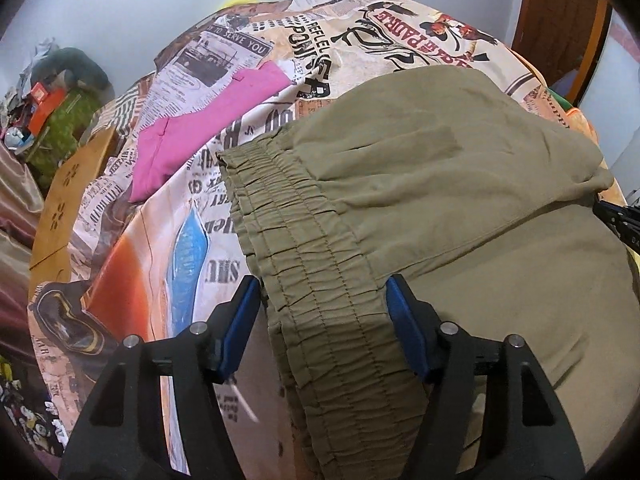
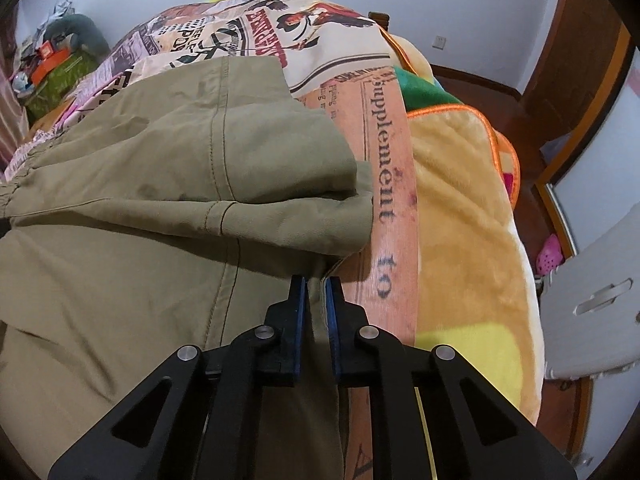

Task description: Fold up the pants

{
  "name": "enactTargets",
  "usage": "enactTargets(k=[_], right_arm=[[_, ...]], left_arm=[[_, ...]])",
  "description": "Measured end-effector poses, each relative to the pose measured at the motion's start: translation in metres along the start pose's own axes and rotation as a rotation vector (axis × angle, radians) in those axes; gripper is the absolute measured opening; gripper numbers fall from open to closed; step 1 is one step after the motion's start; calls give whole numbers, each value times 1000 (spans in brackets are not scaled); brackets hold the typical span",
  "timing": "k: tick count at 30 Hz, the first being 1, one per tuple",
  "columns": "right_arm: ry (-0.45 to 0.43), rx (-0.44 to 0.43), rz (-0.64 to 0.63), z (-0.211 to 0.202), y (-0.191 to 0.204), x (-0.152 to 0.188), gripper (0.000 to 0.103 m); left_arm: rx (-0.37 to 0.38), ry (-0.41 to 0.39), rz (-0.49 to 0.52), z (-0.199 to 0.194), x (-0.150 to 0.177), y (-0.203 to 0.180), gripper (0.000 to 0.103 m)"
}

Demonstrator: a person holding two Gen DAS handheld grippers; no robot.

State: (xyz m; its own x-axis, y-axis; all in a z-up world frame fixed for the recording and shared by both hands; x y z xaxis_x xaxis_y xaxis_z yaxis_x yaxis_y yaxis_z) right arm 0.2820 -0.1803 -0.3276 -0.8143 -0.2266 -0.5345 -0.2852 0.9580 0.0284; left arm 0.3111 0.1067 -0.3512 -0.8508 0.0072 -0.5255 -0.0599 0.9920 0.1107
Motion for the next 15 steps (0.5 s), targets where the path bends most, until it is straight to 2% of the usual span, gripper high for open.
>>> enactTargets(k=[6, 12, 15], right_arm=[[9, -9, 24, -2, 2, 4, 9], [21, -27, 48, -4, 0, 8, 9], [16, -32, 49, -11, -1, 10, 11]], left_arm=[[47, 22, -37, 8, 2, 6, 76], [64, 29, -38, 7, 3, 5, 77], [98, 45, -80, -2, 3, 9, 76]])
Point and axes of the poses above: each gripper's, at about its wrist camera, not at the fingertips, and z roughly the way its jaws point, y to its left, x to its underside, the point moved 9 cm from there along z, roughly the way its jaws point, and after that the axes turned 4 degrees about -y, right-handed, at the moved point
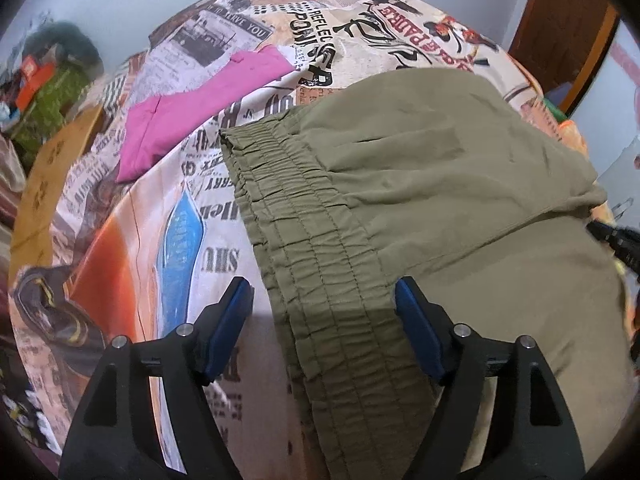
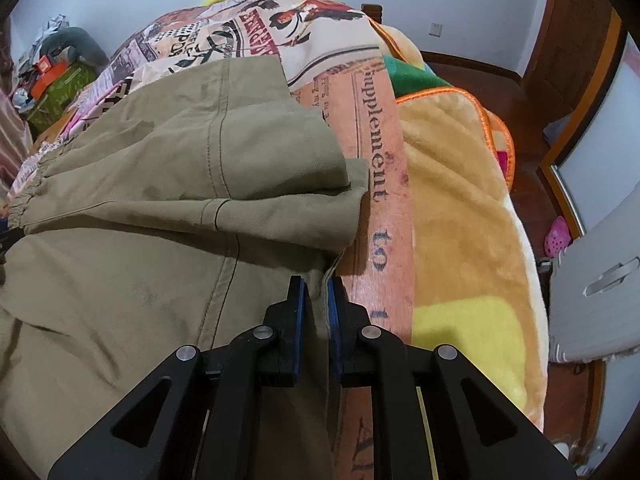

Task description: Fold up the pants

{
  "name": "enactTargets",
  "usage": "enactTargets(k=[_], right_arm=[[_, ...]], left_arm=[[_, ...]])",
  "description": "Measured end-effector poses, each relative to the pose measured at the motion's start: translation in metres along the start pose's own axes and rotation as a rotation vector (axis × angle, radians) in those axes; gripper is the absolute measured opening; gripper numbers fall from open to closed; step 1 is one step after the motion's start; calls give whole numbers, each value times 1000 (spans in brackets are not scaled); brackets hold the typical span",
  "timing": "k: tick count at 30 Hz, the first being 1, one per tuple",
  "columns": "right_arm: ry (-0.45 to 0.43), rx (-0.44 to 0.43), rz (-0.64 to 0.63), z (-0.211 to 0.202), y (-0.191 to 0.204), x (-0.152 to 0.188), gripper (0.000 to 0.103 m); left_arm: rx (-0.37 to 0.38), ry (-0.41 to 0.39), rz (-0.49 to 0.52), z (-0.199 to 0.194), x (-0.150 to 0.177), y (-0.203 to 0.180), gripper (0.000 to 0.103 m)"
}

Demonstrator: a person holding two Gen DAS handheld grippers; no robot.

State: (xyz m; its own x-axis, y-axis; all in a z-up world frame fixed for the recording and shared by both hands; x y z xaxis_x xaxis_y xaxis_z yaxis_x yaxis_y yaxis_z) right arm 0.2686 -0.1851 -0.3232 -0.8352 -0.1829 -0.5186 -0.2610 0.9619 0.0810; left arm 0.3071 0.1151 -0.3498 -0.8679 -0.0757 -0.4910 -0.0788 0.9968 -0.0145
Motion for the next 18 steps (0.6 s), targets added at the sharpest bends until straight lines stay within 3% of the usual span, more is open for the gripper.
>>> enactTargets(k=[8, 14, 18], right_arm=[[-54, -22, 41, -33, -13, -18, 12], [-122, -55, 88, -41, -16, -55, 35], [-122, -55, 59, -27, -11, -72, 42]], left_arm=[[-3, -75, -42, -32, -24, 20, 75], [-23, -81, -31, -25, -42, 25, 75], [-13, -60, 9, -12, -47, 14, 75]])
Point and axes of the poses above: each gripper's, at about its wrist camera, not at the fingertips, and z roughly the way its jaws point, y to its left, x to its underside, the point moved 9 cm from there along z, roughly the way its jaws point, and after that the axes turned 4 degrees about -y, right-handed, at the moved point
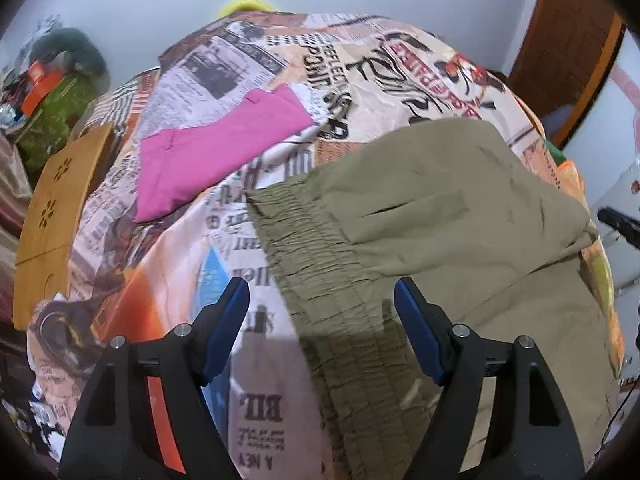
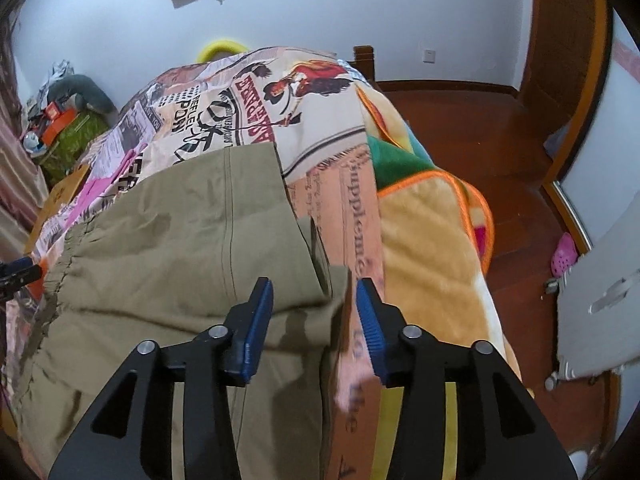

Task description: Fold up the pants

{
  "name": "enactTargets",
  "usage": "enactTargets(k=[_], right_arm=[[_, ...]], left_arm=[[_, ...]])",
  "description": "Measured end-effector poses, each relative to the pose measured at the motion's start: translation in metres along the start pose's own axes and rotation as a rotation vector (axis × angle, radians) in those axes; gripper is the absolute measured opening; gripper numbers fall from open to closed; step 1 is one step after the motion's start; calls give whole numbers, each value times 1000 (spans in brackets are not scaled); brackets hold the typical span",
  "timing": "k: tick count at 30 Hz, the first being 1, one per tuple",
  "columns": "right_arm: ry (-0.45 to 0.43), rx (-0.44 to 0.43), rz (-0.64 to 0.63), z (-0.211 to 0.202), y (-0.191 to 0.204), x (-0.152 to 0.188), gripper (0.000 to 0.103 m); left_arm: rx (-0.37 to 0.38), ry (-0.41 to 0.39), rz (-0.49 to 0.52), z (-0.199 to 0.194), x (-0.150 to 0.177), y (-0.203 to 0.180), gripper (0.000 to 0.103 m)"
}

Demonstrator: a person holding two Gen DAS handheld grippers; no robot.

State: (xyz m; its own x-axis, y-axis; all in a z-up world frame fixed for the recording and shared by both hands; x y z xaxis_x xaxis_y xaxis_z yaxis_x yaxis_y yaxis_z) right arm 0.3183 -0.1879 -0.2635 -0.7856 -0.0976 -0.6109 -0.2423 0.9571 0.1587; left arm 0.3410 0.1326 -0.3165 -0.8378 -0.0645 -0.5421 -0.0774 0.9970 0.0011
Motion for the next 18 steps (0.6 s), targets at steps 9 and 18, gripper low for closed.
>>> enactTargets(k=[9, 18], right_arm=[[104, -98, 4, 46, 11, 11, 45], [105, -105, -27, 52, 13, 19, 20]], left_arm=[[20, 97, -28, 38, 12, -5, 75], [-29, 77, 6, 44, 18, -8, 73]])
Point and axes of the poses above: each gripper's, at about its wrist camera, not at the fingertips, and z roughly the way its jaws point, y to its left, x to its underside, the point moved 9 cm from there along z, roughly the way its jaws point, and after that the axes turned 4 degrees about -y, right-handed, at the moved point
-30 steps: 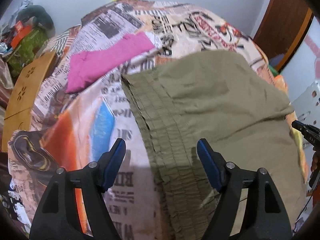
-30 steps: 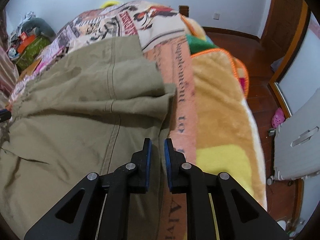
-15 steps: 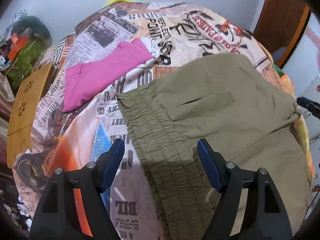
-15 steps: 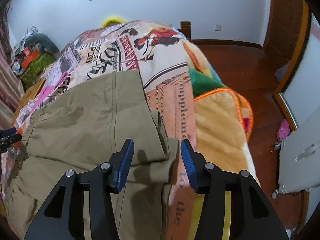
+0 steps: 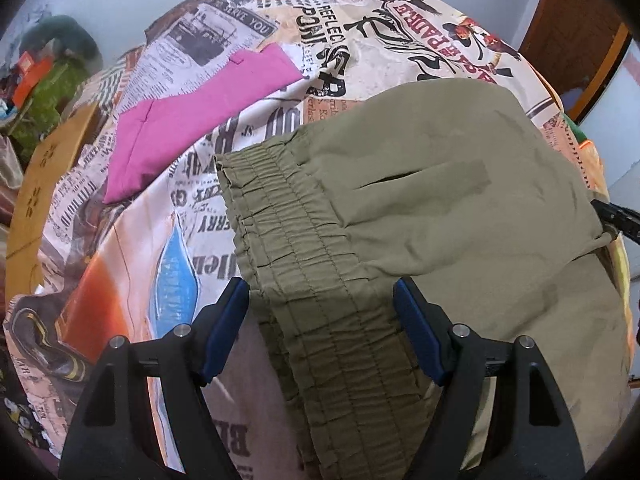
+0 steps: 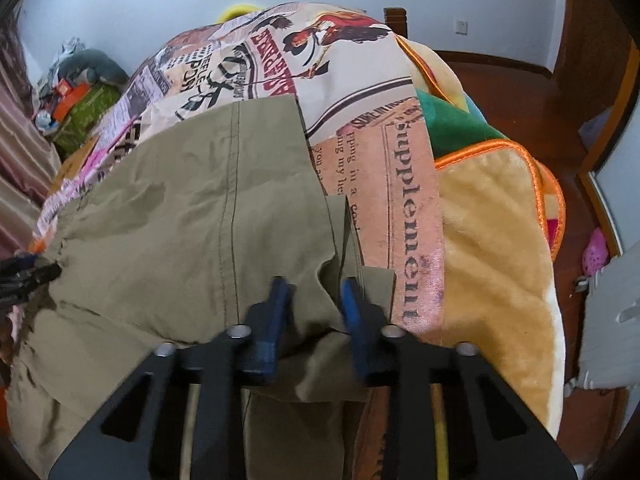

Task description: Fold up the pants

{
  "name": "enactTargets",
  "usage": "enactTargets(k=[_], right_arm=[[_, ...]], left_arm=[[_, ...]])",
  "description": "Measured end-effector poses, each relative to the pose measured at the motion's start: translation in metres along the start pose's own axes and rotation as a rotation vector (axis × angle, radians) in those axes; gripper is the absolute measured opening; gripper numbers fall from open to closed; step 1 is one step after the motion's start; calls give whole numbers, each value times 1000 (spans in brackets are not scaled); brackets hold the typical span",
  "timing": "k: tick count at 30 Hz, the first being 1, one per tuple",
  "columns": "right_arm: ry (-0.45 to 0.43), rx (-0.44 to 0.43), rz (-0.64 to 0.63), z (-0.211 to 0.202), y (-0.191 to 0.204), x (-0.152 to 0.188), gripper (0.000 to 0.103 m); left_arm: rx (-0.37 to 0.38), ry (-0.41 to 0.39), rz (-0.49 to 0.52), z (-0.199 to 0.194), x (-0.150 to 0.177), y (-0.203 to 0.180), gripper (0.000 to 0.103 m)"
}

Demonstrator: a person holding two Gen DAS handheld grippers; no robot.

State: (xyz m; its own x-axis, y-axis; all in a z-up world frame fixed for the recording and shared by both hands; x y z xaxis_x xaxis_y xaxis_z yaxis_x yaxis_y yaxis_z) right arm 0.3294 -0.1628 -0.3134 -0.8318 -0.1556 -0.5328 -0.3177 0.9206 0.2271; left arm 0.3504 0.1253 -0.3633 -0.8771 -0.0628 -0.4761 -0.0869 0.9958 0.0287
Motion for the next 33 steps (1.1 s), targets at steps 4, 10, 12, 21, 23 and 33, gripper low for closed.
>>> enactTargets(k=[4, 10, 12, 21, 23, 33], right_arm=[[-38, 46, -72, -7, 6, -3, 16], [-126, 82, -115, -27, 11, -26, 13], [-157, 73, -117, -35, 14, -39, 13], [-217, 91, -187, -40, 34, -76, 12], [-188, 101, -180, -26, 30, -75, 12], [-24, 138, -132, 36, 13, -43, 12]], left_arm=[[-65, -39, 53, -5, -3, -2, 62], [-149, -101, 147, -13, -8, -9, 47], [-153, -115, 166, -17, -9, -11, 40], [-135, -95, 171, -11, -5, -16, 27], [-111, -85, 137, -8, -3, -13, 27], [-108, -86, 128, -2, 0, -12, 28]])
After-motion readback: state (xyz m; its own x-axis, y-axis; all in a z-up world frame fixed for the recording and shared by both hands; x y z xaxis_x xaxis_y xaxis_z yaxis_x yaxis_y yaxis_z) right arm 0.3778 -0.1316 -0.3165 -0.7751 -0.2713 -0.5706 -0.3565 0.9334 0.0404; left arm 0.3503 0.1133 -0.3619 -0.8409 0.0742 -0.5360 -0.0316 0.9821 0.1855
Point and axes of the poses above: each gripper's, at about its wrist camera, not at the fingertips, and z roughly the way its jaws point, y to its left, x to its underside, the point moved 9 cm from there along z, roughly the way its jaws point, and after that the axes turned 4 degrees about -y, right-handed, at the moved point
